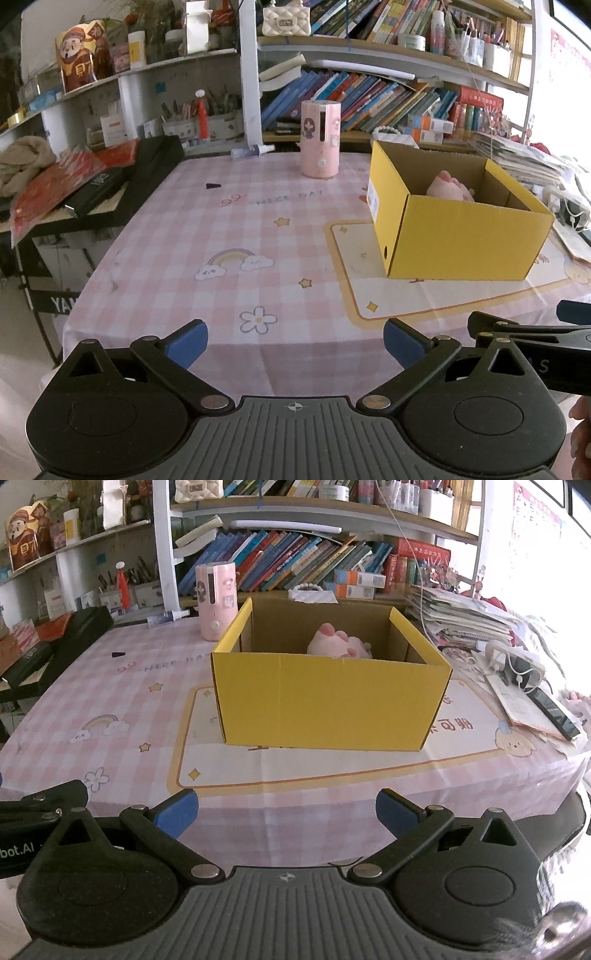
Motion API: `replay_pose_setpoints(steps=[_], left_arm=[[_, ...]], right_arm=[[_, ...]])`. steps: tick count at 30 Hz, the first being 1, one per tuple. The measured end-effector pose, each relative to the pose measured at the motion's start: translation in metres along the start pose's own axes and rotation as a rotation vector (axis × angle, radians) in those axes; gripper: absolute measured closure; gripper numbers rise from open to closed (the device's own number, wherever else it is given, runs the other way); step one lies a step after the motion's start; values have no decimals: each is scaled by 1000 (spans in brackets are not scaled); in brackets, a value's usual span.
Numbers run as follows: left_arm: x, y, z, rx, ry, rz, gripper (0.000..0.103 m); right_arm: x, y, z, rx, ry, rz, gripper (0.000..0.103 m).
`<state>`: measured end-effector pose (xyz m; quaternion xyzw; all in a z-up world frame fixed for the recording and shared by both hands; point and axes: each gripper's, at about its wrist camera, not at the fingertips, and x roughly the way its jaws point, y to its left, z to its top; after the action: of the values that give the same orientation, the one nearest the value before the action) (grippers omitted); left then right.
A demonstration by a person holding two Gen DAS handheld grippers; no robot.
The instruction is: Organize objects
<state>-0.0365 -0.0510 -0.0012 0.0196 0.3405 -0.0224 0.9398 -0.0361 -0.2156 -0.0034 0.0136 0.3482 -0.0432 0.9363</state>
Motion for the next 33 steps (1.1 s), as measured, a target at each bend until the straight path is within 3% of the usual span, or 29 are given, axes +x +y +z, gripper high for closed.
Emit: replay_pose_setpoints(steps=[33], left_arm=[[1,0,1,-3,8,-20,1]], right_arm=[[4,2,-1,-9,17,-21,0]])
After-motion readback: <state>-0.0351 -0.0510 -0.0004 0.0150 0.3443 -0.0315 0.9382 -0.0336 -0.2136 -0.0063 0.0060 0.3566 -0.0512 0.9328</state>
